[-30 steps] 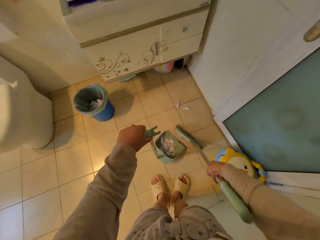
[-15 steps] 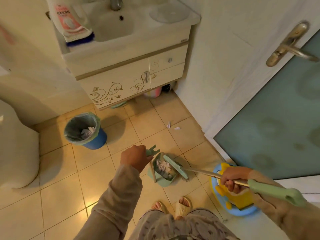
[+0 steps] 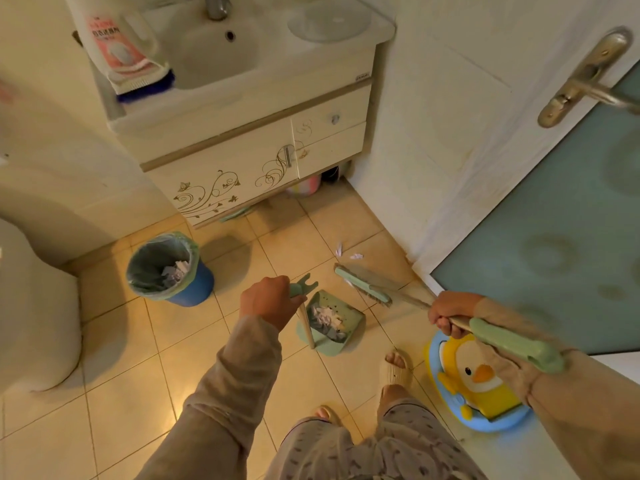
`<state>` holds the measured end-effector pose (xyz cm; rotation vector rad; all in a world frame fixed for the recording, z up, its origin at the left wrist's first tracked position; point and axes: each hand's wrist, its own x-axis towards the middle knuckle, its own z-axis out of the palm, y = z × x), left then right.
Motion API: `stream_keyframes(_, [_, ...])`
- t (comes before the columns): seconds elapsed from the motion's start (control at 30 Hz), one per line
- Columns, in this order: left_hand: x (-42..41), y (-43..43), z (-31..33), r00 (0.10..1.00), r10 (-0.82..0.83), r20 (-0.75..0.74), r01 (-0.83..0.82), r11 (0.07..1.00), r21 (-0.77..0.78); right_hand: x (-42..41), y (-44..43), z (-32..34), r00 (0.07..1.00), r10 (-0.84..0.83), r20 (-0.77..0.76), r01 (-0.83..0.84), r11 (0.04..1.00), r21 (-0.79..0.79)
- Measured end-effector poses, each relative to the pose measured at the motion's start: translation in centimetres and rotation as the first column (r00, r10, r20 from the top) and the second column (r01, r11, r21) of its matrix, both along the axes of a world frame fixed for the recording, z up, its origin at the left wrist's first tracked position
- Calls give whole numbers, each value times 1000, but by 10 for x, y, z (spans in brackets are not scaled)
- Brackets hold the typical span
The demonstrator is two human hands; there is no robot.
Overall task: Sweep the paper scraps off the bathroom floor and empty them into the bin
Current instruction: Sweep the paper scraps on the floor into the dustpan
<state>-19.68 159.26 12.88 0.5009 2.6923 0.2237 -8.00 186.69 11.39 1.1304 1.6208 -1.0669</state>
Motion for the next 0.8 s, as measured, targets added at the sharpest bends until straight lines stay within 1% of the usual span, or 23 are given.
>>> stream_keyframes(0.2, [-29, 30, -6, 995, 89, -37, -90, 996, -15, -49, 55, -5, 998, 19, -53, -18, 1000, 6])
stream_keyframes(0.47, [-69, 83, -11, 974, 210, -81, -216, 973, -78, -123, 129, -12, 992, 108, -73, -105, 994, 41])
stream_keyframes(0.57, [-74, 95, -12, 967, 238, -87, -245, 966, -84, -141, 136, -15, 988, 123, -89, -119, 992, 51])
stream_keyframes(0.63, [-76, 103, -12, 969, 235, -82, -242, 965, -100, -149, 135, -20, 991, 78, -108, -75, 997, 27])
stream_keyframes(0.7, [-78, 108, -12, 969, 232, -82, -239, 965, -105, -150, 128, -21, 994, 74, -80, -74, 997, 7])
stream_keyframes(0.8, [-81, 109, -12, 972, 222, -81, -230, 966, -114, -137, 117, -25, 976, 197, -91, -196, 980, 12])
